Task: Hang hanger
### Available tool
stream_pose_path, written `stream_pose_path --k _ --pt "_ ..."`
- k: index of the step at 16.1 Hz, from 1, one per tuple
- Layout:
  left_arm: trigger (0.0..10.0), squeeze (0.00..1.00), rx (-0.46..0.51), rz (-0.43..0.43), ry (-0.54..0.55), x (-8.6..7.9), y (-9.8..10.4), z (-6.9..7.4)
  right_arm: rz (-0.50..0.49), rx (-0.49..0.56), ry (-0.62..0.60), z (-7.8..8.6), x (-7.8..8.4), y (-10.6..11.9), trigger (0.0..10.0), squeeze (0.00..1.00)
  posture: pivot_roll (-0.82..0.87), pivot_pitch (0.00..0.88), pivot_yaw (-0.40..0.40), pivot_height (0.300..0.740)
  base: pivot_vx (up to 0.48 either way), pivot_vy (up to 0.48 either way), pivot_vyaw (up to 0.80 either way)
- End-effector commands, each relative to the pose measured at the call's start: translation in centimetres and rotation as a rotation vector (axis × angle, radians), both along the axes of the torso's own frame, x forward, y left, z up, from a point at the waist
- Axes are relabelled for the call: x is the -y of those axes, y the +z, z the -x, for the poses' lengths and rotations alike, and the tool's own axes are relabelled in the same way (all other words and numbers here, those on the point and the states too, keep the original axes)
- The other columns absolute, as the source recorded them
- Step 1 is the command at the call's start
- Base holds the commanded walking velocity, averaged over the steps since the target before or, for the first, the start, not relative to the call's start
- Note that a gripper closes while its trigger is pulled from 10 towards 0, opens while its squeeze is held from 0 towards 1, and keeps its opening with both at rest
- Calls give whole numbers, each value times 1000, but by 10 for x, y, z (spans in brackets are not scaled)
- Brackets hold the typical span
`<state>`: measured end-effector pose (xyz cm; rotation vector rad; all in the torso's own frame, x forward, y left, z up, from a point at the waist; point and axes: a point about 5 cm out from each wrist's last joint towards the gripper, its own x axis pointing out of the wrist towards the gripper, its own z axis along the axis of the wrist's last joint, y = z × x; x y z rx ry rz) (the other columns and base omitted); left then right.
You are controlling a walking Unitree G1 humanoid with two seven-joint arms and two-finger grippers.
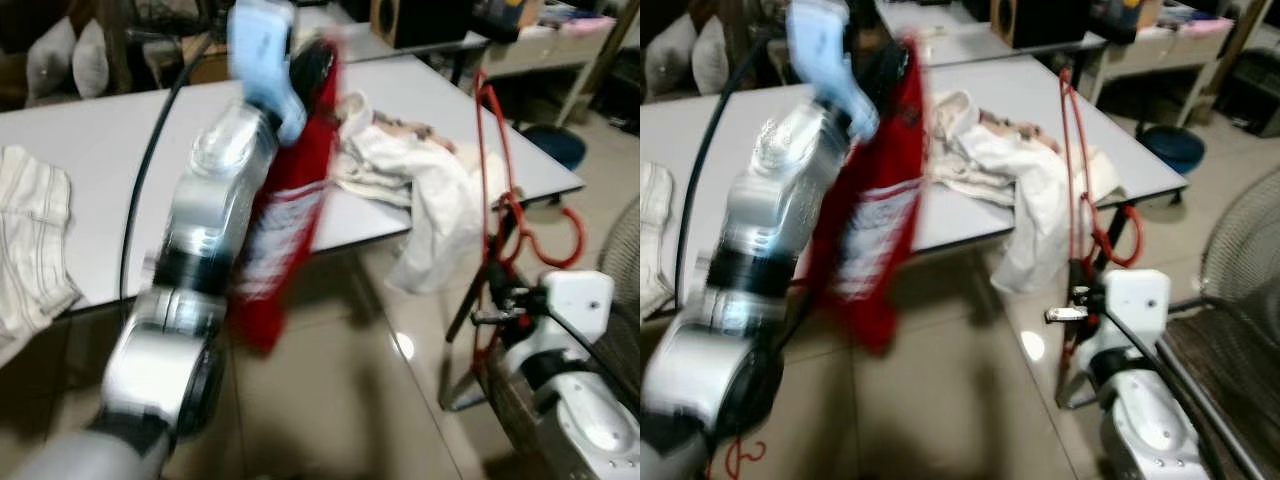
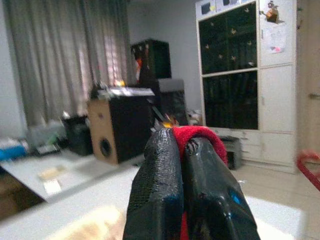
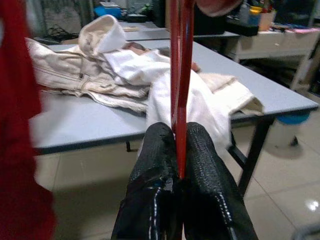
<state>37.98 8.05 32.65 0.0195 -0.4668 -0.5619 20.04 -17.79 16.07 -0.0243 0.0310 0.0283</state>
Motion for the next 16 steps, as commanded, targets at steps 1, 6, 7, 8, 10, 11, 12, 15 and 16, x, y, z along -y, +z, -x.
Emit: stream_pose_path --k 1,6,7,8,10,11,12,15,16 --pt "10000 0 44 12 52 -19 9 -3 -17 24 37 -1 -7 3 10000 0 -68 29 34 740 334 0 0" --pt "10000 0 70 27 75 -27 17 -14 -14 16 69 0 -11 1 10000 0 -67 32 29 740 362 0 0" --pt "10000 0 68 26 83 -28 15 -15 -9 14 79 -1 -12 1 10000 0 -65 29 21 740 405 0 0" --pt "10000 0 71 30 91 -30 16 -16 4 14 89 -2 -12 1 10000 0 -64 28 18 740 409 0 0" --pt "10000 0 75 32 100 -32 18 -18 22 13 100 -4 -13 1 10000 0 -62 25 11 740 407 0 0" --pt "10000 0 79 33 104 -34 18 -18 38 13 109 -4 -14 1 10000 0 -62 25 11 740 409 0 0" --pt "10000 0 82 33 107 -34 18 -19 47 14 114 -5 -14 1 10000 0 -62 21 8 740 405 0 0" --pt "10000 0 84 31 108 -34 18 -21 48 14 104 -6 -13 1 10000 0 -63 19 9 740 407 0 385" --pt "10000 0 84 30 105 -34 17 -21 49 14 103 -7 -13 1 10000 0 -64 19 10 740 409 0 0"
